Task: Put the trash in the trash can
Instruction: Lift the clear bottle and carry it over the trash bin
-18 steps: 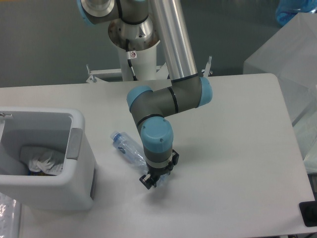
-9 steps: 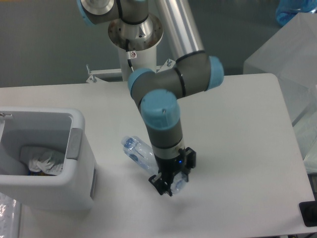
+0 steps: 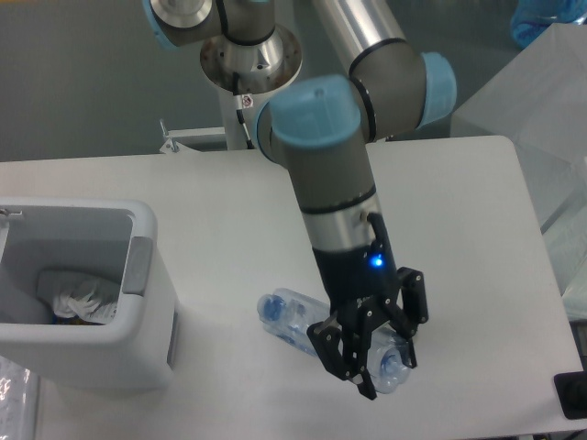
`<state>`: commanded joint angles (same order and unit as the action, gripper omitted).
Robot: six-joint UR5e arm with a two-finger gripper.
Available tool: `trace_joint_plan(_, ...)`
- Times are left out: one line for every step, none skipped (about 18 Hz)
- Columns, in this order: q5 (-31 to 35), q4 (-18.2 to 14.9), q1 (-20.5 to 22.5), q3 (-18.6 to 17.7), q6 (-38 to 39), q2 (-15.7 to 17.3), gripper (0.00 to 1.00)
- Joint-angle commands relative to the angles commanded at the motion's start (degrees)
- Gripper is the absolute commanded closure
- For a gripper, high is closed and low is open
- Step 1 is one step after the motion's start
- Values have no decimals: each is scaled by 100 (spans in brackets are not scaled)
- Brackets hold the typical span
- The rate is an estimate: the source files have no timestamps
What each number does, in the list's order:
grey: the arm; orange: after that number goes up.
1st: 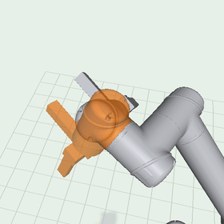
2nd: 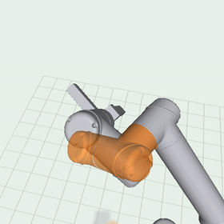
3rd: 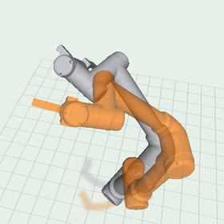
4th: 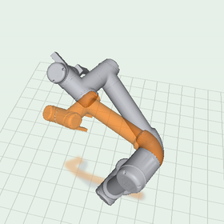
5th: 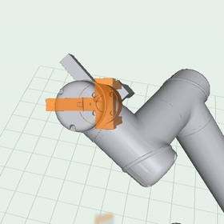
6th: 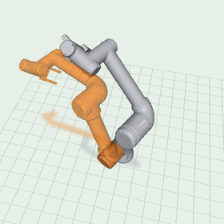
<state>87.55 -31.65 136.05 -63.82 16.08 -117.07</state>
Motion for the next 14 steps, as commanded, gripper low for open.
trace_joint_plan(-115,9,-17,71,0,61,37)
trace_joint_plan(-194,9,-26,89,-9,157,37)
trace_joint_plan(-282,18,-70,63,-17,271,37)
trace_joint_plan(-344,18,-105,63,-9,377,37)
trace_joint_plan(-423,9,-158,45,9,456,37)
trace_joint_plan(-476,9,-263,-7,-9,570,37)
trace_joint_plan(-485,9,-307,-17,0,650,37)
trace_joint_plan(-485,1,-334,-34,-17,711,37)
trace_joint_plan(-485,1,-369,-25,-17,764,37)
trace_joint_plan(-485,1,-439,-34,0,791,37)
trace_joint_plan(-476,1,-605,-139,-26,869,37)
trace_joint_plan(-476,1,-702,-209,-26,922,37)
trace_joint_plan(-485,-8,-790,-288,-26,993,37)
trace_joint_plan(-476,-17,-965,-385,-35,1037,37)
